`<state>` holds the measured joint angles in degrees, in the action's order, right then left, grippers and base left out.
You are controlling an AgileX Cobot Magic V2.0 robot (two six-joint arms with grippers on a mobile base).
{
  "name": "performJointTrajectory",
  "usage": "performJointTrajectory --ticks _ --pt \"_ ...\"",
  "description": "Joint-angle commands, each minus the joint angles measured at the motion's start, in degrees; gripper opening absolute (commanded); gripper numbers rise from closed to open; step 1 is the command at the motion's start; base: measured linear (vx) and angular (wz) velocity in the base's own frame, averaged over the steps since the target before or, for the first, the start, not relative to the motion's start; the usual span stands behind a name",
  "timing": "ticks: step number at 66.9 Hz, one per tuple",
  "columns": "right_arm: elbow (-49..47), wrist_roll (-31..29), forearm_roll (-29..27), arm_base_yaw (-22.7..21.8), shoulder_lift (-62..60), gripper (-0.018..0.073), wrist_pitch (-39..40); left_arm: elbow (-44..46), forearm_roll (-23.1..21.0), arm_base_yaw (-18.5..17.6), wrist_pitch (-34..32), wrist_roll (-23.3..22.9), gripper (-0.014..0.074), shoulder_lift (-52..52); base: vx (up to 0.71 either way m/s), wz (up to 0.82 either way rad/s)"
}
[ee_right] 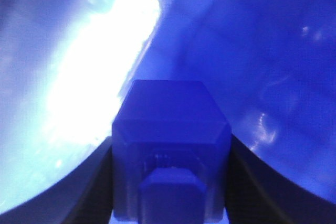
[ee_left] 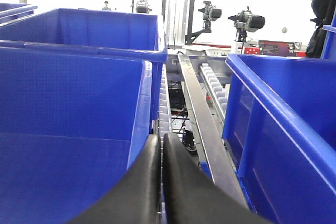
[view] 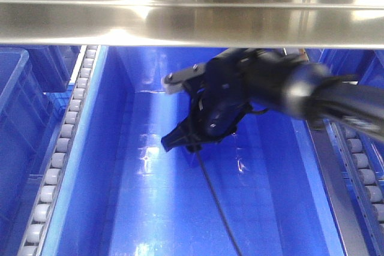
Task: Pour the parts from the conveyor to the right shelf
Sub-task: 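Move the right gripper over the bin and lower the part inside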
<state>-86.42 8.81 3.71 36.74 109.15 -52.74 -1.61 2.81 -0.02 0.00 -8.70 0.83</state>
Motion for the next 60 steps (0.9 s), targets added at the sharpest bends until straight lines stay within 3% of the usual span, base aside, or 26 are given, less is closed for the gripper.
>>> performJointTrajectory --ticks 1,29,41,60 --pt "-2.7 0.3 0.4 0.0 -1.2 0.0274 0.6 -1.5 -0.5 -0.1 -4.5 -0.4 -0.0006 0.5 0.00 0.00" --pt "-3.5 1.5 0.8 0.0 2.7 0.0428 0.5 -1.5 -0.5 -0.1 -4.5 -0.4 -0.0006 0.5 0.00 0.00" --pt "-3.5 1.5 4.0 0.0 1.5 0.0508 1.3 -1.5 -0.5 -0.1 -4.5 -0.4 -0.0006 0.5 0.00 0.00" --pt "-3.5 2.1 7.9 0.0 -4.4 0.0529 6.1 -1.5 -0.5 -0.1 -4.5 -0.4 -0.0006 0.5 0.00 0.00"
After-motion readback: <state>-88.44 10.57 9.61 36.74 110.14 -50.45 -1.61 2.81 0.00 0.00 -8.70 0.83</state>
